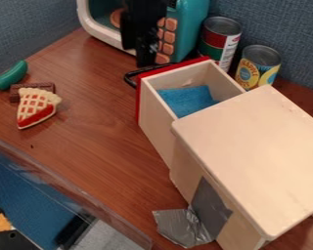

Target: Open the drawer

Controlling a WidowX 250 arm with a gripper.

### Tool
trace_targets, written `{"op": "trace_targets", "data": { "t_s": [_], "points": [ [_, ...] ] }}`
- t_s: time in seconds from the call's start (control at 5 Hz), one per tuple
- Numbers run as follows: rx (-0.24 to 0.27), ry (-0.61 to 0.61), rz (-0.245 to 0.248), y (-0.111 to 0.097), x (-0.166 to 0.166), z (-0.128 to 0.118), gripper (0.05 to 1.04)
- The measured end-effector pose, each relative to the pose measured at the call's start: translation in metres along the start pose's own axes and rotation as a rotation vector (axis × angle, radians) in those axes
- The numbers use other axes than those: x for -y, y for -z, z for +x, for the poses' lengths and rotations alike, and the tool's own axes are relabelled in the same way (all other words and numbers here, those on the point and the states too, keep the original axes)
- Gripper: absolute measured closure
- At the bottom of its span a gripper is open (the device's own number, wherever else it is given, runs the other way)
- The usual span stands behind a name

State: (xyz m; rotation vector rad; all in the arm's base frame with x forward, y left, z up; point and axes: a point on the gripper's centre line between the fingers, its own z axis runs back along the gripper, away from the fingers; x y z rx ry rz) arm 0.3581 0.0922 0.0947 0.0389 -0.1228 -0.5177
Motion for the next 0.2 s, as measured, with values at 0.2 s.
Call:
{"op": "trace_targets", "data": {
  "t_s": [0.2],
  "points": [
    [0.009,-0.017,0.100,-0.0331,-0.0056,-0.0158,0.082]
  ]
}}
